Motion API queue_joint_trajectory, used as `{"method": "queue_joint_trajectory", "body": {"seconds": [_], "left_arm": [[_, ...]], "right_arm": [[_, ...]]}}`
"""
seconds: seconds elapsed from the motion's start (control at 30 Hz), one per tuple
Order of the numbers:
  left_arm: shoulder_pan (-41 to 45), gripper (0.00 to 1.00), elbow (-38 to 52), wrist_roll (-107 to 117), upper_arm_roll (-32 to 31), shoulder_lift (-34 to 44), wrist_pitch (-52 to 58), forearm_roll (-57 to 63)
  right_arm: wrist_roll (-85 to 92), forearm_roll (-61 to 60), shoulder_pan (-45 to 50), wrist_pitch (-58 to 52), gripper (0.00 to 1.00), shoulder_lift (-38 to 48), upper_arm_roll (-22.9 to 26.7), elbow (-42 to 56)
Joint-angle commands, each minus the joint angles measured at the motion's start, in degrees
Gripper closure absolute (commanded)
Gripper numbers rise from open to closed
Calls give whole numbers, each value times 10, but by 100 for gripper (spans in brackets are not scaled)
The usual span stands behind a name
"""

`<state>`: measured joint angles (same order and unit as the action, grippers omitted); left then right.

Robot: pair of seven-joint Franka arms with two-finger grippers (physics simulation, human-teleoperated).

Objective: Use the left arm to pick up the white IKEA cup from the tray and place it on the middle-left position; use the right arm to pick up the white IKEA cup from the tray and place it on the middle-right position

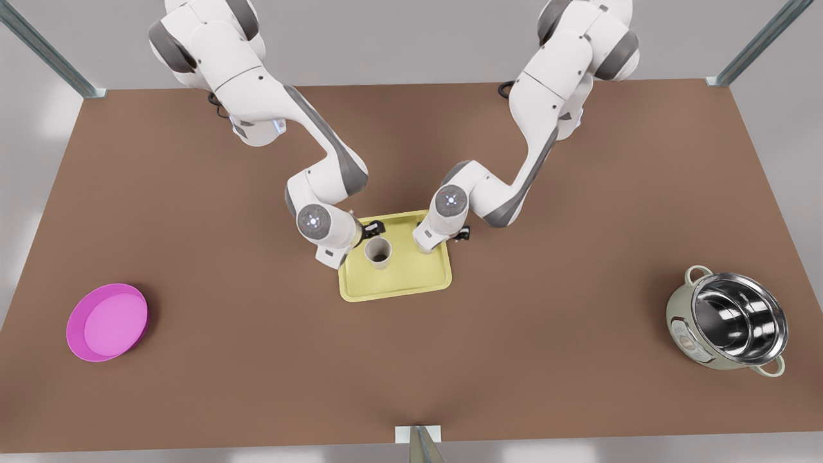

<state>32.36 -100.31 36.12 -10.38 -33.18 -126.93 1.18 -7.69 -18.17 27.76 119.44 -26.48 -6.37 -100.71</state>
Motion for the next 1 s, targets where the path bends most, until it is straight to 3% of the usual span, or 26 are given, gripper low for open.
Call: {"method": "queue_joint_trajectory", "body": {"seconds": [0.0,0.1,0.13,0.27,0.5,0.67,0.8,0.9,0.97], "left_arm": [[1,0,0,78,0,-6,-37,5],[2,0,0,79,0,-14,-55,5],[2,5,1,85,0,-15,-58,5],[2,45,1,87,0,-14,-55,5],[2,74,4,111,-1,-13,-53,4],[1,76,7,112,0,-7,-51,4],[-16,76,40,181,18,21,-48,3],[-16,77,79,161,139,20,2,6],[-55,77,82,75,156,5,-17,7]], "right_arm": [[-71,-13,-2,-8,6,-1,0,3],[-83,-6,-1,2,2,-20,9,8],[-88,-6,0,12,0,-23,10,8],[-99,2,3,26,0,-35,10,10],[-97,20,11,47,0,-61,14,15],[-95,31,11,47,1,-75,14,15],[-99,27,11,47,18,-84,14,15],[-101,26,9,41,46,-84,13,17],[-104,26,9,39,63,-84,13,18]]}}
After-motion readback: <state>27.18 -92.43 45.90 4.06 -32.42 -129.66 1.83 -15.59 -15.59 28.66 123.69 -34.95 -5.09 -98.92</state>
